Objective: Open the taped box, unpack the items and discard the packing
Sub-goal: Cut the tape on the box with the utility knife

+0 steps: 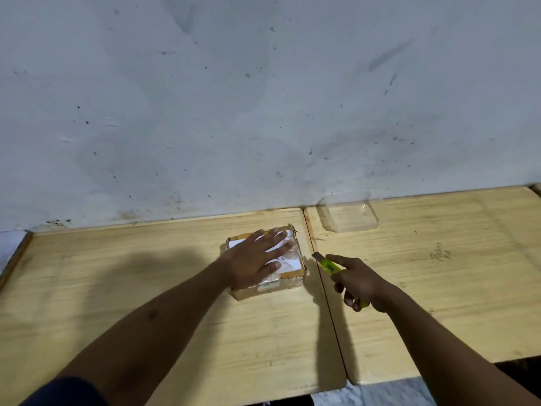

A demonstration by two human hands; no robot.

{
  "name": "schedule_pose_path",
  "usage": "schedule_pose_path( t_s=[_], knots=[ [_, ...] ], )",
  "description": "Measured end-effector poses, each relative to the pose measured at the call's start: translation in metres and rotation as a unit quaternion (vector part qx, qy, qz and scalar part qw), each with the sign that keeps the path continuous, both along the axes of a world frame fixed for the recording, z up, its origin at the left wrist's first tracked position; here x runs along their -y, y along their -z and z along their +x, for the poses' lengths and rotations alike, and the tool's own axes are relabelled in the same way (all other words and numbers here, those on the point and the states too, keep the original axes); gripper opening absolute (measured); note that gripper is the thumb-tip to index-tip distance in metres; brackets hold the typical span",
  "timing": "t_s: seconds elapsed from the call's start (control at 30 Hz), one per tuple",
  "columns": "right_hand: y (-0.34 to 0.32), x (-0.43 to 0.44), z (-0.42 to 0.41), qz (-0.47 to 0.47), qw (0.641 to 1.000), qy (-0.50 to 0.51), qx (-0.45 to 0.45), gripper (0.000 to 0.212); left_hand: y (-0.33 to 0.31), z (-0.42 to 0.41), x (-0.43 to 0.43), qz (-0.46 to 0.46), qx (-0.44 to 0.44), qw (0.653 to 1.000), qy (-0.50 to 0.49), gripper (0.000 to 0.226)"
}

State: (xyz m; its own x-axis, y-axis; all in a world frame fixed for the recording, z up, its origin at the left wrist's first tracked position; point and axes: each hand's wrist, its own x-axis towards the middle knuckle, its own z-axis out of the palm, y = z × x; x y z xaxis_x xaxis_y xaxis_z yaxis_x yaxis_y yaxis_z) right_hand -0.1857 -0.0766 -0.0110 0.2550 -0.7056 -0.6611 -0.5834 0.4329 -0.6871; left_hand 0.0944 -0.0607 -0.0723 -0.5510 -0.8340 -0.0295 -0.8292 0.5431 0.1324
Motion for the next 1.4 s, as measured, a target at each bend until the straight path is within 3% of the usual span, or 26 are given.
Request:
schedule_pose_path(
  t_s=[0.13, 0.27, 0.4, 0.53, 0.83, 1.4],
  knots=[
    [0.002, -0.001, -0.001, -0.011, 1.000, 0.015, 0.006, 0.060, 0.010, -0.020, -0.009, 0.010, -0.072, 0.987, -0.145, 0.060],
    [-0.006, 0.000, 0.010, -0.040, 0.997, 0.047, 0.035, 0.060, 0.009, -0.060, -0.011, 0.022, -0.114, 0.915, -0.385, 0.064],
    [-0.012, -0.003, 0.021, -0.051, 0.994, 0.068, 0.067, 0.059, -0.003, -0.091, -0.005, 0.061, -0.172, 0.859, -0.478, 0.060],
    [-0.009, -0.008, 0.028, -0.044, 0.992, 0.077, 0.086, 0.059, -0.009, -0.085, -0.006, 0.090, -0.218, 0.858, -0.457, 0.063],
    [-0.004, -0.013, 0.035, -0.040, 0.988, 0.101, 0.113, 0.058, -0.004, -0.057, -0.011, 0.029, -0.093, 0.940, -0.328, 0.058],
    [0.009, -0.013, 0.038, -0.011, 0.983, 0.120, 0.138, 0.057, 0.009, -0.054, -0.011, 0.029, -0.139, 0.938, -0.316, 0.057]
  ],
)
